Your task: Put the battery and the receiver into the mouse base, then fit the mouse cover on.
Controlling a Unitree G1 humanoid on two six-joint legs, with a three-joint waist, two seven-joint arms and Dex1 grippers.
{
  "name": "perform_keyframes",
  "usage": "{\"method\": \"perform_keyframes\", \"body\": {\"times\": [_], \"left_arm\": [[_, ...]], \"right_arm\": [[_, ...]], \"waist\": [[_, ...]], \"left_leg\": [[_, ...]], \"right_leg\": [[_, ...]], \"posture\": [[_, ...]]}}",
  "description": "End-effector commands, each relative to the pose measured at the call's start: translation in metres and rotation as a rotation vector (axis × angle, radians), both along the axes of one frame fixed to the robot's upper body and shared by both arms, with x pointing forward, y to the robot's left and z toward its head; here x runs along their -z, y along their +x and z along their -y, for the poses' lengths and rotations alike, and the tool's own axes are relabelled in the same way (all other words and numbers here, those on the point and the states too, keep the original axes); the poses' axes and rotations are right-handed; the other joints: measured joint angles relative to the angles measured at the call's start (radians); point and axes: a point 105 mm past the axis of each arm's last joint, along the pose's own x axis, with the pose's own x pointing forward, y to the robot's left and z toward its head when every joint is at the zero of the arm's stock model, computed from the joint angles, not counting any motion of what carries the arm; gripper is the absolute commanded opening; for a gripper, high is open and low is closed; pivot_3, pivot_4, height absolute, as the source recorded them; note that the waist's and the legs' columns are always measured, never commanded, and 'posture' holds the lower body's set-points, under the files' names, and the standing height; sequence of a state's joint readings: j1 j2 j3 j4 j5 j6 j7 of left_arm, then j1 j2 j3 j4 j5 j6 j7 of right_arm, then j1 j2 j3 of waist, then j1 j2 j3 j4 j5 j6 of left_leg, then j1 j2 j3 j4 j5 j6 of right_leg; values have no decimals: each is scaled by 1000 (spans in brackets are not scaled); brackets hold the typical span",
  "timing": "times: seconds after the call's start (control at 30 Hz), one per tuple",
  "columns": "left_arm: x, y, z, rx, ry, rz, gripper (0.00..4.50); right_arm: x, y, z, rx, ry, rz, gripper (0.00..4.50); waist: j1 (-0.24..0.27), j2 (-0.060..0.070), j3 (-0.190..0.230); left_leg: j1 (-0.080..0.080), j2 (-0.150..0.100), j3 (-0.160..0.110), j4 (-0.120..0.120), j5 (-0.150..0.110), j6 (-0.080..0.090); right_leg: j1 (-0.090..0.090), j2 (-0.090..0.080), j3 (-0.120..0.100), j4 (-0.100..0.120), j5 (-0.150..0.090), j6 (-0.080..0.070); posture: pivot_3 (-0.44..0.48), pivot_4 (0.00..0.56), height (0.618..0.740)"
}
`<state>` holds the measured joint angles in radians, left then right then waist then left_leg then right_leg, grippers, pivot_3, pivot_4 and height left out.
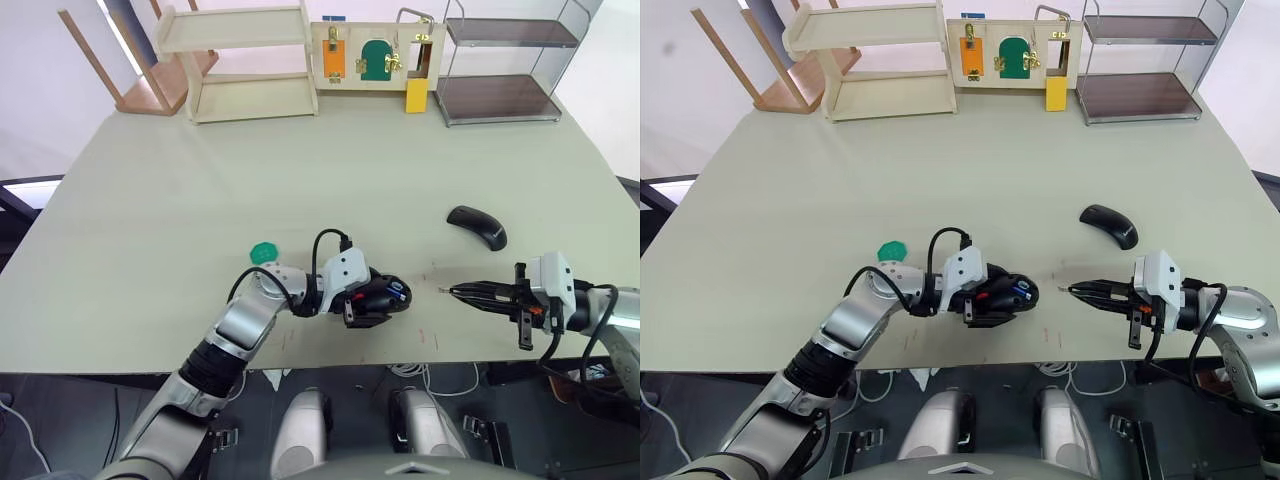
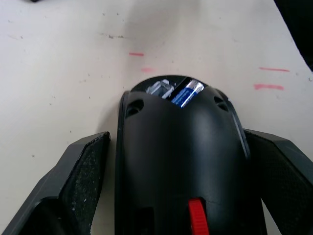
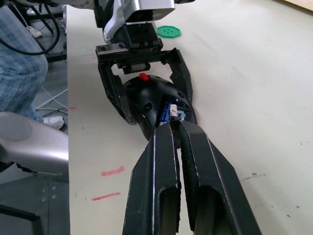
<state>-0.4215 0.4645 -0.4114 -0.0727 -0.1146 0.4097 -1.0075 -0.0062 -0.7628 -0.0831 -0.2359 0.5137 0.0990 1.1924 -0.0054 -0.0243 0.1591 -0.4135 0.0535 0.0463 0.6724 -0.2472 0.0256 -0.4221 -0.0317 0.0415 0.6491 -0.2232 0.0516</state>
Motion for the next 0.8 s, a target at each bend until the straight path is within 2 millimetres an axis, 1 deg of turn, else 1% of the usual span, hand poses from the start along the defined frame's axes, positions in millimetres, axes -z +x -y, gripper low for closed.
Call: {"method": "perform_keyframes", "body": {"times": [0.03, 0.17, 0.27, 0.3, 0.33, 0.43, 0.6, 0.7, 0.8], "left_arm": [[2, -1, 1, 3, 12, 8, 4443], [3, -1, 1, -1, 7, 1, 4443], [4, 0, 1, -3, 11, 1, 3663], [5, 0, 1, -5, 12, 3, 3118], [5, 0, 1, -5, 13, 3, 2936], [3, 1, 1, -2, 11, 5, 2938], [1, 2, 1, 13, 19, 7, 2938], [4, -3, 1, 51, 37, -10, 2938], [4, -3, 0, 71, 43, -18, 2938]], "right_arm": [[-8, 1, 2, -2, 3, 52, 0], [-8, 2, 2, -3, -1, 55, 0], [-6, 4, 3, 9, -23, 63, 0], [-4, 4, 4, 8, -46, 60, 0], [-3, 4, 2, -1, -65, 58, 0], [-4, 8, -4, 19, -81, 15, 0], [-10, 12, -15, 87, -60, -124, 0], [-6, 9, -19, 95, -160, -183, 0], [-10, 13, -21, 134, -165, -258, 0]], "waist": [[0, 0, 0], [0, 0, 0], [0, 0, 0], [0, 0, 0], [0, 0, 0], [0, 0, 0], [0, 0, 0], [0, 0, 0], [-1, 0, 0]], "left_leg": [[0, 0, 0, 0, 0, 0], [0, 0, 0, 1, 0, 0], [1, 0, 0, 2, 0, 0], [1, 0, 0, 1, 0, 0], [1, 0, 0, 2, 0, 0], [1, 0, 0, 2, 0, 0], [1, 0, 0, 2, 0, 0], [1, 0, 0, 2, 0, 0], [0, 0, 0, 2, 0, 0]], "right_leg": [[0, 0, 0, 0, 0, 0], [0, 0, 0, 2, 0, 0], [0, 0, 0, 3, 0, 0], [0, 0, 0, 3, 0, 0], [0, 0, 0, 3, 0, 0], [0, 0, 0, 4, 0, 0], [0, 0, 0, 5, 0, 0], [0, 0, 0, 5, 0, -1], [0, 0, 0, 5, -2, -3]], "posture": [[0, 150, 740], [0, 150, 740], [0, 150, 740], [0, 150, 740], [0, 150, 740], [0, 150, 740], [0, 150, 740], [0, 150, 740], [0, 150, 740]]}}
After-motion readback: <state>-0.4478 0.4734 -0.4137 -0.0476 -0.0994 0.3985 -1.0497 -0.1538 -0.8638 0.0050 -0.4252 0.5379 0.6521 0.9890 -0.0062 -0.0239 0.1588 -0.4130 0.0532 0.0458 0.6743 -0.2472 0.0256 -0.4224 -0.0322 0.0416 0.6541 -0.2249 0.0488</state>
